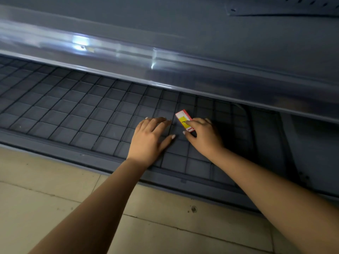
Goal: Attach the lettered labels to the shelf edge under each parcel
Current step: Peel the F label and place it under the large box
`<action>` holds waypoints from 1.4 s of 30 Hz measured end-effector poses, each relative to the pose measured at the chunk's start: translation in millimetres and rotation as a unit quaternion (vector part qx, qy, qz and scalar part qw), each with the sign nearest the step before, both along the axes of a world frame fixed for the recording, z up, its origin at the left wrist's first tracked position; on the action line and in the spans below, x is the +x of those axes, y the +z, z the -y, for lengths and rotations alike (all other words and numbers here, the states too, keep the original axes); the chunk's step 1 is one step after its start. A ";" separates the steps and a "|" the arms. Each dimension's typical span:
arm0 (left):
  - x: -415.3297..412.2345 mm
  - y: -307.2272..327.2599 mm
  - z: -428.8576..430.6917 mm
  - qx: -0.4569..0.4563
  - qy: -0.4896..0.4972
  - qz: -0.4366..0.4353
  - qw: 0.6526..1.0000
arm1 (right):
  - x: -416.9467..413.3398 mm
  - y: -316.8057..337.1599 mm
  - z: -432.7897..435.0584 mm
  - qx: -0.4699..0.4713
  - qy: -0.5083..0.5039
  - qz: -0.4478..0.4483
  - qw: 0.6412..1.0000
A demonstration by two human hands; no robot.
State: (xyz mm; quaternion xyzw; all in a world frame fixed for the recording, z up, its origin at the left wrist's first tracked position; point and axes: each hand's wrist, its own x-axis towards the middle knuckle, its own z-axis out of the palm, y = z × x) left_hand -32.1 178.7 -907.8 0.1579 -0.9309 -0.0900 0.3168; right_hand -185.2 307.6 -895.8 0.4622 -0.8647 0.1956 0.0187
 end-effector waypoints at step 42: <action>254.9 189.6 -16.9 0.036 0.056 0.111 0.992 | 201.0 171.0 11.2 -0.115 0.405 0.009 0.907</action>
